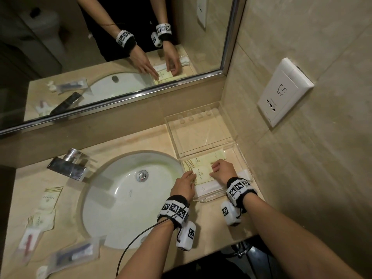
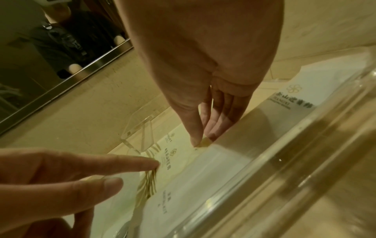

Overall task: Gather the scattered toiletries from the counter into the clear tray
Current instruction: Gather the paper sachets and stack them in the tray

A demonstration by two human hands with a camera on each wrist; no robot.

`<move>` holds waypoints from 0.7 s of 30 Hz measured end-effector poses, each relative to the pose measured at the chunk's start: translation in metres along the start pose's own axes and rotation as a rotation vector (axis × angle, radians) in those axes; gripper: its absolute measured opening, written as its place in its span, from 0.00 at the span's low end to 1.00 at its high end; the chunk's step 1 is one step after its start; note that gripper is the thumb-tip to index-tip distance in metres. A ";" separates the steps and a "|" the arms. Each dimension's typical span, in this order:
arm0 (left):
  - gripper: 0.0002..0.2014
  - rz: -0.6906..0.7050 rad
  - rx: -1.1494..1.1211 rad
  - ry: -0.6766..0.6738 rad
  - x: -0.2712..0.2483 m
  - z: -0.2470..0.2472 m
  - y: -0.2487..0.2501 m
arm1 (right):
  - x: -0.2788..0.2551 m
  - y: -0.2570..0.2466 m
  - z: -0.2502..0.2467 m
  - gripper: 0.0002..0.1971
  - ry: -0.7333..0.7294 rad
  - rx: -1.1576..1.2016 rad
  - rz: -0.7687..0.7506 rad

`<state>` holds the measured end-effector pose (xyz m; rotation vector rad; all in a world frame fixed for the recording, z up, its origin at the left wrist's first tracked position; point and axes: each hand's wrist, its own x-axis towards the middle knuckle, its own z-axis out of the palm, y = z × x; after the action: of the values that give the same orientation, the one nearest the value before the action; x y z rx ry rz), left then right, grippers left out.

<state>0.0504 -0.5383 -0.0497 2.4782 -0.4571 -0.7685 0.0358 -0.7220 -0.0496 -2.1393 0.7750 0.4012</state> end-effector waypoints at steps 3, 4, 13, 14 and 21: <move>0.18 0.015 -0.110 0.066 -0.004 -0.011 0.002 | -0.003 -0.004 -0.009 0.12 0.019 0.031 -0.007; 0.16 0.006 -0.171 0.103 -0.007 -0.018 0.002 | -0.005 -0.007 -0.014 0.11 0.027 0.054 -0.015; 0.08 -0.271 -0.755 0.434 -0.086 -0.087 -0.047 | -0.040 -0.091 0.001 0.07 -0.045 0.258 -0.339; 0.08 -0.299 -0.774 0.480 -0.100 -0.091 -0.058 | -0.044 -0.103 0.013 0.06 -0.090 0.264 -0.369; 0.07 -0.514 -0.850 0.736 -0.200 -0.098 -0.120 | -0.084 -0.161 0.105 0.02 -0.410 0.176 -0.550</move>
<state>-0.0276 -0.3153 0.0400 1.8407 0.6641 -0.1025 0.0744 -0.5284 0.0227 -1.9139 -0.0179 0.4348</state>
